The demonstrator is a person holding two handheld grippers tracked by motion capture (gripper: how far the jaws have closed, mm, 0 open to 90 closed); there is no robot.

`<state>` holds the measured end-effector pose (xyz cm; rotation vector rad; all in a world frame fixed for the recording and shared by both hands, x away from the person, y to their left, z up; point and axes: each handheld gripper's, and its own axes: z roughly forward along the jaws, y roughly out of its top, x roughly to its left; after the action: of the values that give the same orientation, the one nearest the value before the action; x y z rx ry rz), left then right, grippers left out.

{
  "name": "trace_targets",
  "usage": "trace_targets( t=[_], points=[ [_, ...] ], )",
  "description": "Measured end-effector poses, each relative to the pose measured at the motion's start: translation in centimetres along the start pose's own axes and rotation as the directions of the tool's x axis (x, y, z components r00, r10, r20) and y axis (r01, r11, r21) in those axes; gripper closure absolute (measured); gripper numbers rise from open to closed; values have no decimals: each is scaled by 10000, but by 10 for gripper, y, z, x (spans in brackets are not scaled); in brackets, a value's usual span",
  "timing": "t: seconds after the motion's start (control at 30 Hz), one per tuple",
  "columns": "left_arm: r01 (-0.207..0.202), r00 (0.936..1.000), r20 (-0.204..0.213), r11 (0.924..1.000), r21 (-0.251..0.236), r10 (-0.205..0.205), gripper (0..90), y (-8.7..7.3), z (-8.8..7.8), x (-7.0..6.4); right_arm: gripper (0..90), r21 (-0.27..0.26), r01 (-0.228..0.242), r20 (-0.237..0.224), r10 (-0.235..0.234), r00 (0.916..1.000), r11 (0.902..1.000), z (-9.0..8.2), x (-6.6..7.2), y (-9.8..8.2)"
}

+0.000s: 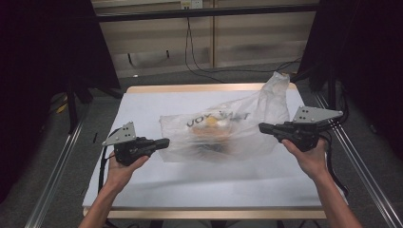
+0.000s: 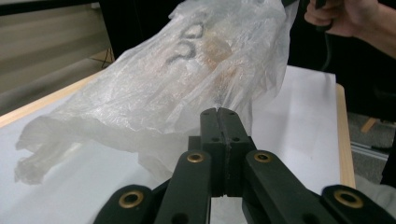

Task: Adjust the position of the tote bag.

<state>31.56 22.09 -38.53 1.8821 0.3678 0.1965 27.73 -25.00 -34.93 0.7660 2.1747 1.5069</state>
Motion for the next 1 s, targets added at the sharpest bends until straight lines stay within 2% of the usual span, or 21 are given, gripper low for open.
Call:
trace_targets(
  t=[0.1, 0.2, 0.3, 0.37, 0.5, 0.57, 0.73, 1.0],
  points=[
    [-44, 10000, 27, 9997, 247, 43, 900, -3, 3, 0, 900, 238, -33, -142, 37, 9999, 9997, 4, 2, -5],
    [107, 9999, 28, 9990, 439, -108, 900, -9, 9, -1, 900, 373, -26, -114, 31, 9999, 9993, 6, 2, -9],
    [90, 9999, 84, 9970, 764, -97, 900, -16, 18, 0, 900, 543, -133, -75, 138, 9999, 9984, 10, 0, -16],
    [86, 9999, 59, 9935, 1137, -94, 900, -21, 26, 0, 900, 662, -234, -92, 241, 9997, 9975, 14, -2, -20],
    [83, 9999, 128, 9877, 1564, -104, 900, -30, 35, 2, 900, 1088, -220, -118, 234, 9997, 9938, 25, -3, -29],
    [208, 9996, 160, 9867, 1613, -237, 900, -33, 38, 2, 900, 1302, -279, -193, 307, 9993, 9911, 31, -4, -36],
    [29, 9997, 246, 9822, 1876, -76, 900, -35, 41, 2, 900, 1676, -204, -327, 263, 9991, 9856, 39, -2, -43],
    [52, 9999, 135, 9700, 2432, -87, 900, -45, 50, 3, 900, 2159, -330, -168, 375, 9992, 9759, 45, -6, -56]
  ],
)
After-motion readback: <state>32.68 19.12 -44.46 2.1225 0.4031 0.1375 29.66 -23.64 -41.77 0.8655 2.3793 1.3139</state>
